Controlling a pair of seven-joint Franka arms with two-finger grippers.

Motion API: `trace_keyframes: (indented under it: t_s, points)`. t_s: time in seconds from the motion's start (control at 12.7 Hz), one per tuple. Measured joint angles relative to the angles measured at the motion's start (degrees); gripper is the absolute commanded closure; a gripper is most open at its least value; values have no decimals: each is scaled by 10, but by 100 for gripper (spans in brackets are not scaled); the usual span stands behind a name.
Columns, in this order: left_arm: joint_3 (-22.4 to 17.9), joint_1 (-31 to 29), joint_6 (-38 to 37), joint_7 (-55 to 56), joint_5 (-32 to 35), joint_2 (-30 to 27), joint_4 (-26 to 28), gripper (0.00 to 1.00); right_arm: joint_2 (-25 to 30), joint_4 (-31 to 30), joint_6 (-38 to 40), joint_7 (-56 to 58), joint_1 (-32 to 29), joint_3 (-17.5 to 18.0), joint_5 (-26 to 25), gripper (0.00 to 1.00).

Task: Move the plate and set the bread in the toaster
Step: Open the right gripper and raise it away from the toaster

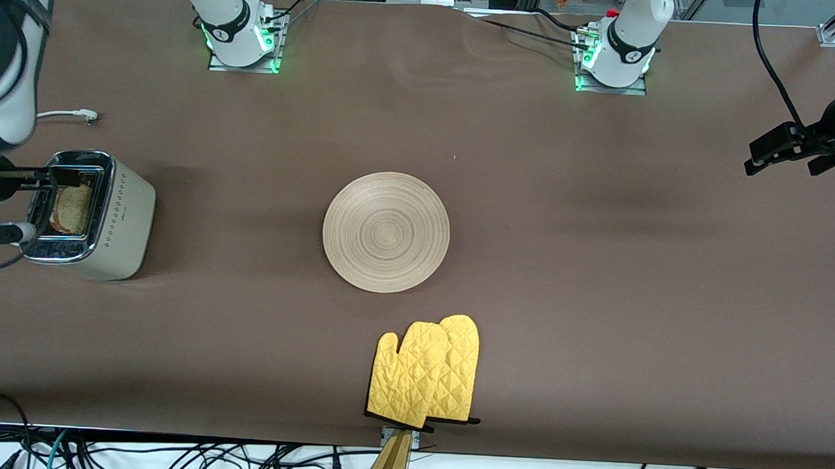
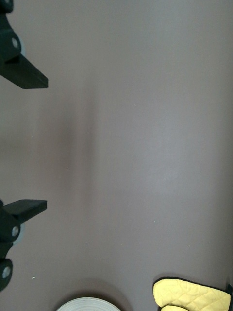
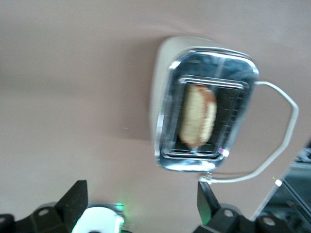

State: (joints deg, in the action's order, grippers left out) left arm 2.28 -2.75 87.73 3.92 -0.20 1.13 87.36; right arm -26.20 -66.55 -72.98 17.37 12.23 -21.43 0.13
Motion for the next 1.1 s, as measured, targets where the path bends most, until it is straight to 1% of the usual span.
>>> trace_keyframes:
  t_s: [0.16,0.24,0.55,0.71,0.79,0.87,1.02,1.1]
  points:
    - [0,0,0,0,0,0,0,0,18,-1,8,0,-3,-3,59,0]
    - [0,0,0,0,0,0,0,0,24,-1,9,0,-4,-3,71,0]
    - [0,0,0,0,0,0,0,0,38,-1,9,0,8,0,74,0]
    - [0,0,0,0,0,0,0,0,47,-11,-12,-4,7,18,59,0]
    - [0,0,0,0,0,0,0,0,60,-30,-33,-7,-3,35,50,0]
    - [0,0,0,0,0,0,0,0,84,-66,-58,-12,-22,62,36,0]
    - [0,0,0,0,0,0,-1,0,156,-168,-109,-56,-71,131,-2,0]
    - [0,0,0,0,0,0,-1,0,192,-215,-124,-90,-93,164,-10,0]
